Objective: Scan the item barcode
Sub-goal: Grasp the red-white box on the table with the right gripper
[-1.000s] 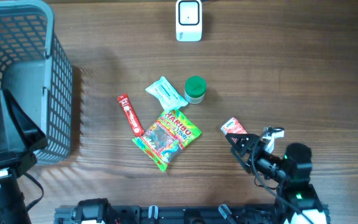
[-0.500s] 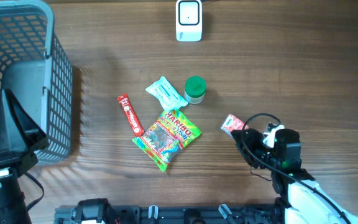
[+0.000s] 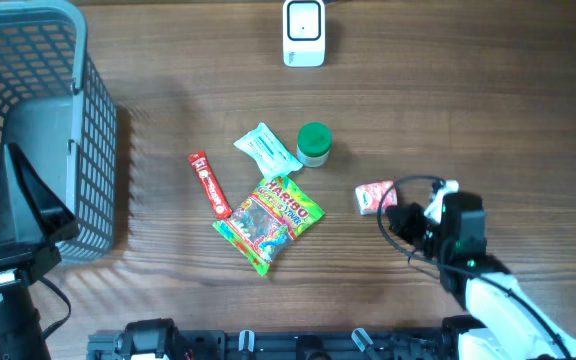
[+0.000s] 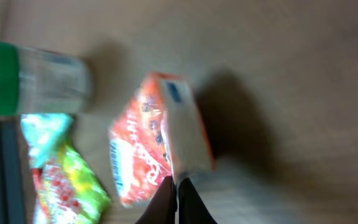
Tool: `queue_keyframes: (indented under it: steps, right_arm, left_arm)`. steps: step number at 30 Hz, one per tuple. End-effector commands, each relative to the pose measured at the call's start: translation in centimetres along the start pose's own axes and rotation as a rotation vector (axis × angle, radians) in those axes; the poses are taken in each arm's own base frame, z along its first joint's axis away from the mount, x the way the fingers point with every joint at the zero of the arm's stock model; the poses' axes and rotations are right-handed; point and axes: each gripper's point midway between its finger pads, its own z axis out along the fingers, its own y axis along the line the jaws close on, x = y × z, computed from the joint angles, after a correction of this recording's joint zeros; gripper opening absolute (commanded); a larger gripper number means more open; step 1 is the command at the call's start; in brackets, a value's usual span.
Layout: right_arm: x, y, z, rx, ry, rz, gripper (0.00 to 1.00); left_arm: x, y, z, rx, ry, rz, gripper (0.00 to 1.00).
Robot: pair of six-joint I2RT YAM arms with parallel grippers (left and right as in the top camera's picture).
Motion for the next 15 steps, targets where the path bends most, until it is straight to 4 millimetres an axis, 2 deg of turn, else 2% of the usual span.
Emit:
queue_keyframes:
  steps: [1, 2, 3, 4, 5, 7, 12, 15]
  right_arm:
    - [-4.1, 5.5, -2.2, -0.064, -0.023, -0.362, 0.04]
    - [-4.2, 6.0, -2.9, -0.039, 0.017, -0.414, 0.05]
    - [-4.3, 6.1, -3.6, -0.007, 0.054, -0.424, 0.20]
    - [-4.2, 6.2, -4.1, 0.012, 0.080, -0.426, 0.76]
    - [-4.1, 6.5, -4.6, 0.020, 0.101, -0.420, 1.00]
    - [-4.0, 6.9, -5.2, 0.022, 0.126, -0.404, 1.00]
    - [-3.1, 5.7, -4.6, 0.067, 0.173, -0.237, 1.00]
    - [-1.9, 3.7, -3.8, 0.176, 0.222, 0.083, 1.00]
  left_arm:
    - [0.5, -0.2, 0.2, 0.006, 0.011, -0.005, 1.00]
    - [0.5, -0.2, 0.2, 0.006, 0.011, -0.005, 1.00]
    - [0.5, -0.2, 0.2, 0.006, 0.011, -0.005, 1.00]
    - [0.5, -0.2, 0.2, 0.006, 0.011, -0.005, 1.00]
    - [0.5, -0.2, 0.2, 0.006, 0.011, -0.006, 1.00]
    - [0.5, -0.2, 0.2, 0.006, 0.011, -0.005, 1.00]
    - [0.5, -0.2, 0.2, 0.006, 0.011, -0.006, 1.00]
    - [0.5, -0.2, 0.2, 0.006, 0.011, -0.006, 1.00]
